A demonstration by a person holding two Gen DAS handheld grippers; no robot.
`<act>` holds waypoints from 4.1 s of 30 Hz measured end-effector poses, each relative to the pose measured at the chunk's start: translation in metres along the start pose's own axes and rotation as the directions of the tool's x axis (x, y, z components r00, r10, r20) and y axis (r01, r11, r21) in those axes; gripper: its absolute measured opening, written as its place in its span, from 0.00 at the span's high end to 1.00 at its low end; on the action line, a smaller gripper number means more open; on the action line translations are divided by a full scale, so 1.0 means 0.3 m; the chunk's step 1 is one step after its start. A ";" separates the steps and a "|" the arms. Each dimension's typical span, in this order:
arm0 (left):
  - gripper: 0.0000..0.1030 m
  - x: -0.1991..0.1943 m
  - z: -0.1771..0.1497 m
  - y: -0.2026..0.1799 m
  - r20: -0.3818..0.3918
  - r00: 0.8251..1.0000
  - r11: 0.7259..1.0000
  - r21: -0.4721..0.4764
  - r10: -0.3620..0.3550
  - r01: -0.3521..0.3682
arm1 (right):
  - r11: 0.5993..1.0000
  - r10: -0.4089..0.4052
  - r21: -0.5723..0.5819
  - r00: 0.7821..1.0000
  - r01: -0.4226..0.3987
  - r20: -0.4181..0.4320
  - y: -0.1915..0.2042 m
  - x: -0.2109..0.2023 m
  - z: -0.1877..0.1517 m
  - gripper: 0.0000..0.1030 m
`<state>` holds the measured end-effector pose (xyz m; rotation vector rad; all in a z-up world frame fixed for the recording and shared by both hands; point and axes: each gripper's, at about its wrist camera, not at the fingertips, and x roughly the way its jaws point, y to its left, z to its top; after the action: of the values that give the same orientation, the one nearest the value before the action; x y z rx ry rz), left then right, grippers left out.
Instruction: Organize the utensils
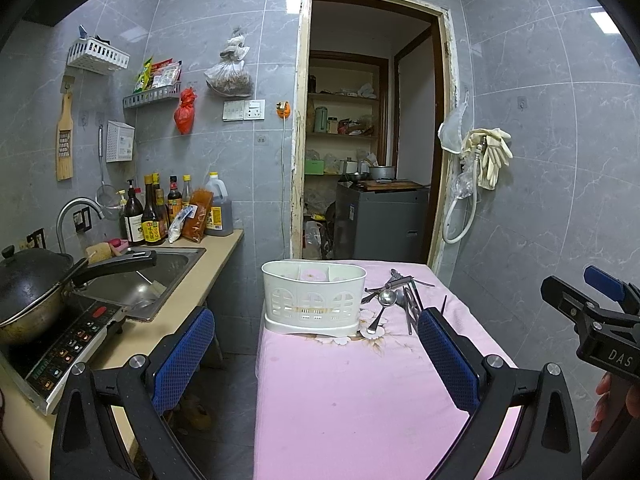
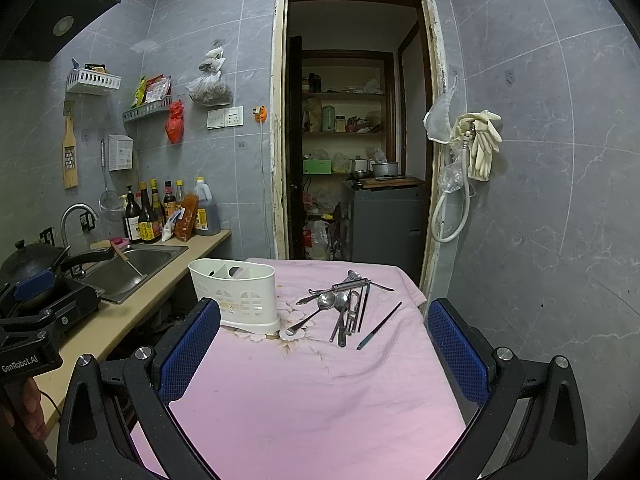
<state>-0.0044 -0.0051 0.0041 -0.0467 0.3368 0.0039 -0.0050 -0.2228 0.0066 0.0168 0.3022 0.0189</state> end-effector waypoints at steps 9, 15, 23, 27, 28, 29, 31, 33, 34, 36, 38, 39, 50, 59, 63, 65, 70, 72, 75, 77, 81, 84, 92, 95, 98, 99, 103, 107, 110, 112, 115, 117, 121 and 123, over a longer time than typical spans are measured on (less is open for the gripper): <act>0.00 0.002 -0.003 0.001 0.001 1.000 1.000 0.001 0.000 0.000 | 1.000 -0.001 0.002 1.000 0.001 0.000 0.005 0.003 -0.002 0.01; 0.00 0.001 -0.002 -0.001 -0.001 1.000 1.000 0.001 0.000 0.000 | 1.000 0.000 0.000 1.000 0.000 -0.003 0.003 0.006 -0.003 0.01; 0.00 0.000 -0.003 -0.002 0.000 1.000 1.000 0.003 0.000 0.000 | 1.000 0.000 0.001 1.000 0.000 -0.002 0.002 0.007 -0.004 0.01; 0.00 0.000 -0.003 -0.002 0.000 1.000 1.000 0.002 0.000 0.000 | 1.000 0.000 0.001 1.000 0.000 -0.003 0.002 0.007 -0.004 0.01; 0.00 0.000 -0.003 -0.002 0.000 1.000 1.000 0.003 0.001 -0.001 | 1.000 0.000 0.001 1.000 0.000 -0.004 0.003 0.007 -0.004 0.01; 0.00 0.000 -0.003 -0.002 0.001 1.000 1.000 0.003 0.001 -0.001 | 1.000 0.000 0.001 1.000 0.000 -0.004 0.003 0.007 -0.004 0.01; 0.00 0.002 -0.003 -0.001 0.000 1.000 1.000 0.002 0.001 -0.001 | 1.000 0.000 0.000 1.000 0.000 -0.002 0.004 0.007 -0.008 0.01; 0.00 0.002 -0.003 -0.001 0.000 1.000 1.000 0.002 0.001 -0.001 | 1.000 0.001 0.001 1.000 -0.001 -0.002 0.003 0.007 -0.007 0.01; 0.00 0.002 -0.004 -0.001 0.001 1.000 1.000 0.003 0.001 -0.001 | 1.000 0.001 0.001 1.000 -0.001 -0.003 0.004 0.007 -0.007 0.01; 0.00 0.002 -0.003 -0.001 0.000 1.000 1.000 0.003 0.001 -0.001 | 1.000 0.000 0.001 1.000 0.000 -0.003 0.004 0.007 -0.007 0.01; 0.00 0.002 -0.004 -0.001 0.000 1.000 1.000 0.002 0.001 -0.001 | 1.000 0.000 0.002 1.000 0.000 -0.003 0.005 0.007 -0.007 0.01; 0.00 0.001 -0.003 -0.003 0.000 1.000 1.000 0.002 0.001 -0.001 | 1.000 0.000 0.002 1.000 0.000 -0.003 0.004 0.007 -0.006 0.01; 0.00 0.003 -0.004 -0.005 0.000 1.000 1.000 0.004 -0.002 0.002 | 1.000 -0.009 0.006 1.000 0.009 0.008 0.005 0.008 -0.020 0.01; 0.00 0.029 0.006 -0.036 0.027 0.999 1.000 0.009 -0.016 0.015 | 0.999 -0.029 0.017 0.999 0.029 0.036 -0.030 -0.004 -0.013 0.01; 0.00 0.074 0.024 -0.049 0.030 0.999 1.000 0.004 -0.029 0.029 | 0.998 -0.053 0.033 0.997 0.051 0.052 -0.075 0.009 0.002 0.01; 0.00 0.095 0.030 -0.064 0.030 0.999 0.999 0.009 -0.035 0.035 | 0.997 -0.067 0.044 0.997 0.064 0.050 -0.109 0.033 0.013 0.01; 0.00 0.179 0.064 -0.116 0.014 0.998 0.997 0.033 -0.069 0.068 | 0.994 -0.074 0.080 0.997 0.073 0.009 -0.219 0.135 0.045 0.01; 0.00 0.217 0.077 -0.146 0.010 0.996 0.995 0.039 -0.092 0.091 | 0.993 -0.063 0.095 0.998 0.063 -0.010 -0.274 0.192 0.059 0.01; 0.00 0.309 0.103 -0.207 -0.005 0.991 0.990 0.044 -0.132 0.132 | 0.993 -0.063 0.098 0.997 0.067 -0.042 -0.373 0.306 0.075 0.01; 0.00 0.372 0.119 -0.250 -0.012 0.988 0.987 0.049 -0.153 0.154 | 0.993 -0.071 0.088 0.996 0.076 -0.059 -0.424 0.381 0.086 0.01; 0.01 0.502 0.139 -0.336 -0.038 0.982 0.981 0.059 -0.184 0.186 | 0.997 -0.036 0.068 0.996 0.042 -0.086 -0.515 0.555 0.111 0.01; 0.00 0.634 0.152 -0.407 -0.066 0.976 0.976 0.055 -0.207 0.211 | 0.997 0.015 0.074 0.993 -0.006 -0.116 -0.570 0.700 0.117 0.01; 0.13 0.962 0.127 -0.543 -0.158 0.963 0.973 0.048 -0.217 0.227 | 0.987 0.124 0.130 0.961 -0.094 -0.247 -0.628 1.052 0.040 0.31; 0.22 1.059 0.098 -0.578 -0.216 0.959 0.978 0.061 -0.183 0.201 | 0.980 0.166 0.162 0.935 -0.120 -0.313 -0.618 1.162 -0.034 0.43; 0.29 1.164 0.055 -0.591 -0.289 0.945 0.983 0.061 -0.150 0.175 | 0.972 0.202 0.194 0.900 -0.135 -0.386 -0.599 1.268 -0.117 0.50; 0.30 1.201 0.036 -0.592 -0.316 0.939 0.985 0.061 -0.134 0.161 | 0.970 0.208 0.200 0.891 -0.135 -0.404 -0.593 1.295 -0.142 0.55; 0.38 1.325 -0.046 -0.583 -0.419 0.905 0.993 0.047 -0.082 0.112 | 0.958 0.246 0.250 0.843 -0.138 -0.478 -0.553 1.421 -0.251 0.66; 0.43 1.418 -0.120 -0.562 -0.501 0.866 0.997 0.062 -0.011 0.049 | 0.950 0.276 0.279 0.802 -0.143 -0.530 -0.507 1.499 -0.332 0.72; 0.45 1.465 -0.157 -0.545 -0.540 0.841 0.997 0.079 0.024 0.022 | 0.952 0.275 0.277 0.773 -0.133 -0.572 -0.467 1.547 -0.370 0.72; 0.48 1.491 -0.171 -0.535 -0.563 0.825 0.996 0.085 0.037 0.014 | 0.954 0.269 0.273 0.759 -0.125 -0.593 -0.448 1.568 -0.387 0.72; 0.48 1.521 -0.188 -0.519 -0.590 0.807 0.997 0.076 0.031 0.017 | 0.963 0.243 0.242 0.762 -0.116 -0.601 -0.422 1.583 -0.387 0.72; 0.48 1.545 -0.199 -0.515 -0.608 0.794 0.997 0.072 0.025 0.024 | 0.967 0.233 0.228 0.763 -0.114 -0.604 -0.411 1.599 -0.381 0.72; 0.48 1.569 -0.195 -0.509 -0.604 0.797 0.996 0.076 0.013 0.042 | 0.955 0.275 0.255 0.768 -0.151 -0.578 -0.401 1.637 -0.373 0.78; 0.47 1.577 -0.193 -0.511 -0.597 0.802 0.995 0.087 0.013 0.049 | 0.948 0.302 0.265 0.767 -0.178 -0.566 -0.395 1.654 -0.369 0.81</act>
<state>0.4247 -0.1627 -0.1999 0.0507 0.9756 -0.0484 0.4377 -0.3293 -0.2489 0.2535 0.9461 0.2580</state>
